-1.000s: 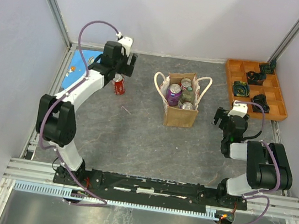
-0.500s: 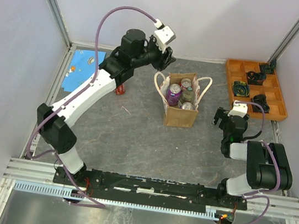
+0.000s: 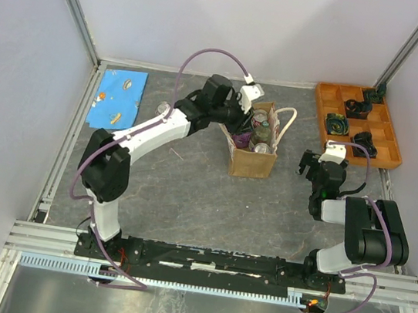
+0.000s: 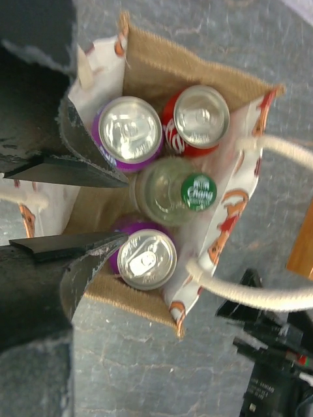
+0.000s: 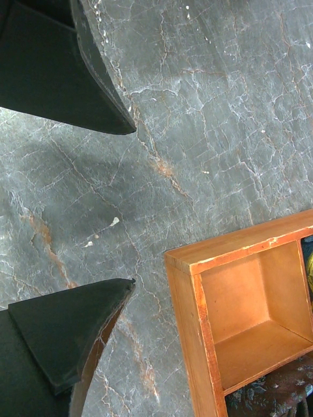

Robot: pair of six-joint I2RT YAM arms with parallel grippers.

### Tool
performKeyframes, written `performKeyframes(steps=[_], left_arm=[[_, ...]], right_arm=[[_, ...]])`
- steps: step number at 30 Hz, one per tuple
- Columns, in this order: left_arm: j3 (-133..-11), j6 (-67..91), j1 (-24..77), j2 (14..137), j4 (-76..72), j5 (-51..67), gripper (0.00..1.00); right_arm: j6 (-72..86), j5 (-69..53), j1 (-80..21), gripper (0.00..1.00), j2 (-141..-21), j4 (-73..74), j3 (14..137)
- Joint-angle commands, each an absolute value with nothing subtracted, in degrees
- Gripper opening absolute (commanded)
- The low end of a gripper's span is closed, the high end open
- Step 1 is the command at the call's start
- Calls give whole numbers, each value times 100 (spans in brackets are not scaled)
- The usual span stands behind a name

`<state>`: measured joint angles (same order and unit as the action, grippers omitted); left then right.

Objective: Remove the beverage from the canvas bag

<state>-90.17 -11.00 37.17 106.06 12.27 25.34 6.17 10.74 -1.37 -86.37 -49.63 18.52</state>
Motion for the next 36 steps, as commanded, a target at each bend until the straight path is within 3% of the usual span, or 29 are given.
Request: performKeyframes(steps=[1,8,13,19,36], left_arm=[[-8892,-1117,3957,10713,1083,2764,42],[-8579,-1194,4147,10871,1012,2817,55],[-8164,-1270,4271,10894,573,2573,77],[-7758,-1418,4332,10773,58,2604,90],[-8222,-1276,4448,11162,35,2790,93]], right_arm=[[569,1055,-117,99,-8637,-5125,1986],[562,1055,-115,99,-8635,-5129,1989],[562,1055,-114,99,-8639,-5115,1997],[551,1038,-121,99,-8637,-5118,1989],[547,1042,-116,99,-8631,-5115,1994]])
